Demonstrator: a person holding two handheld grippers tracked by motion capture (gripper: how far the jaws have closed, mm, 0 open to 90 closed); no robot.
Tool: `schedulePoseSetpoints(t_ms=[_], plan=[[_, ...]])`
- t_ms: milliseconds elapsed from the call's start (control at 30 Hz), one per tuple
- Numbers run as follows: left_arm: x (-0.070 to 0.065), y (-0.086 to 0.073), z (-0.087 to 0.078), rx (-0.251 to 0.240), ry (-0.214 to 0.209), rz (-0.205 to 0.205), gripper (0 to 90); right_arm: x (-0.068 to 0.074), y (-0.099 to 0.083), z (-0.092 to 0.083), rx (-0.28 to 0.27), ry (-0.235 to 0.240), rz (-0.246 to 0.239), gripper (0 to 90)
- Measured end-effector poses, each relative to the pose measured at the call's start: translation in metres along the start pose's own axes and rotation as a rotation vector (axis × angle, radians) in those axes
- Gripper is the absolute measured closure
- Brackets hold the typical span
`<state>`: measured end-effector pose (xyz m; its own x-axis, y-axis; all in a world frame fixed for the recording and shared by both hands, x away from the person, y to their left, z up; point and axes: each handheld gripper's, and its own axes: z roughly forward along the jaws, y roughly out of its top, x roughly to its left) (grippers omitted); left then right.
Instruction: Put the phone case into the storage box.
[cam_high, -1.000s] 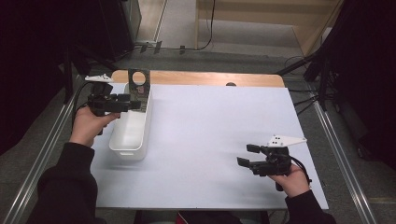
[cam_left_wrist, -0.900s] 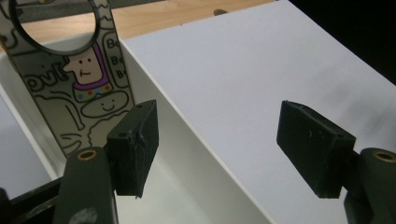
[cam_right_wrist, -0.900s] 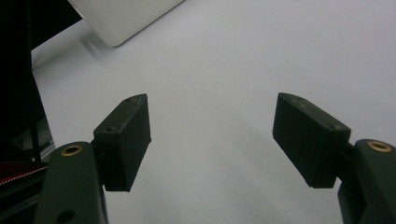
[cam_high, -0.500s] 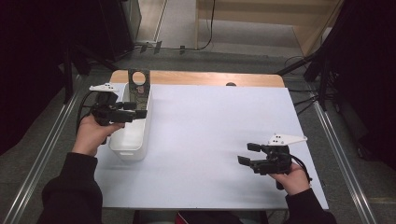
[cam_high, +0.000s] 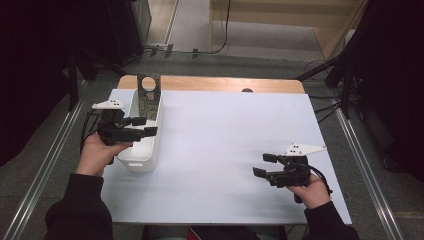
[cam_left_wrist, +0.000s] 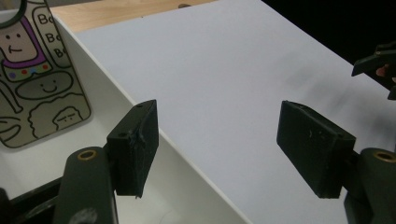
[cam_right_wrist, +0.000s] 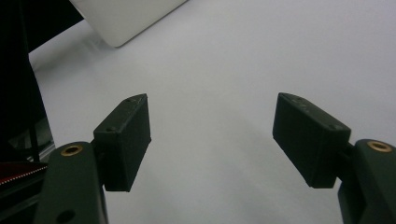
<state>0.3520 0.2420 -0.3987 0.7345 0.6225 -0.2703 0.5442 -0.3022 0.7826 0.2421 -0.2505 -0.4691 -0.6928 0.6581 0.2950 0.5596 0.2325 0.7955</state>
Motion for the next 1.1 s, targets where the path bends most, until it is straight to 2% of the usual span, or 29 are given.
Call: schedulePoseSetpoints(t_ms=[200,300,700,1100], plan=[[-0.004,-0.011,0.0,0.006,-0.029,0.004,29.2,0.0,0.0,0.001,0.001,0.003,-0.009,26.7],[-0.009,-0.016,0.0,0.016,-0.019,0.031,29.2,0.001,0.0,0.001,0.005,0.003,-0.009,26.7],[-0.023,-0.027,-0.002,0.012,-0.017,0.068,29.2,0.0,-0.001,0.0,-0.002,0.005,-0.01,26.7],[-0.03,-0.04,-0.006,0.005,-0.009,0.087,29.2,0.001,-0.001,0.0,-0.003,0.008,-0.012,26.7]])
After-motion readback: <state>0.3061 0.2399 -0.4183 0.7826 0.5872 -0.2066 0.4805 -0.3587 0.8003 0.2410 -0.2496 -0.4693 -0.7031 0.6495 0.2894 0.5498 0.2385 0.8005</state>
